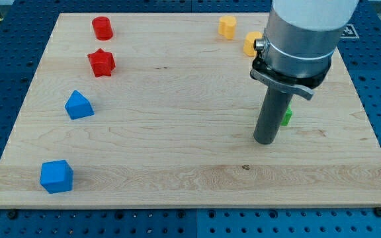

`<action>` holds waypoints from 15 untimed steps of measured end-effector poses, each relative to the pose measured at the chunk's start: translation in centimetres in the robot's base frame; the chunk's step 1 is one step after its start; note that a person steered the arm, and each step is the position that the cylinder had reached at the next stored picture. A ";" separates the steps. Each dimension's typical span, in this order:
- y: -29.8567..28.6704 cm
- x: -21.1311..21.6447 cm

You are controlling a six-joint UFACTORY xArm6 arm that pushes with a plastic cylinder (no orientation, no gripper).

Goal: Move the blue triangle to the bottom centre of the board

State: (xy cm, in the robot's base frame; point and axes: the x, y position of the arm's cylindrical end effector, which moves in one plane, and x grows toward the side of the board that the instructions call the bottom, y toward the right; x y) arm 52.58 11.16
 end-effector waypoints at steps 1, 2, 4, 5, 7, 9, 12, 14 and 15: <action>-3.9 0.6; -9.0 0.6; -17.3 0.8; -19.3 0.8; -23.0 0.8; -25.4 0.6; -31.0 -0.7; -31.3 -2.8; -31.3 -5.9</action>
State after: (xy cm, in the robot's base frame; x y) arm 46.67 -20.09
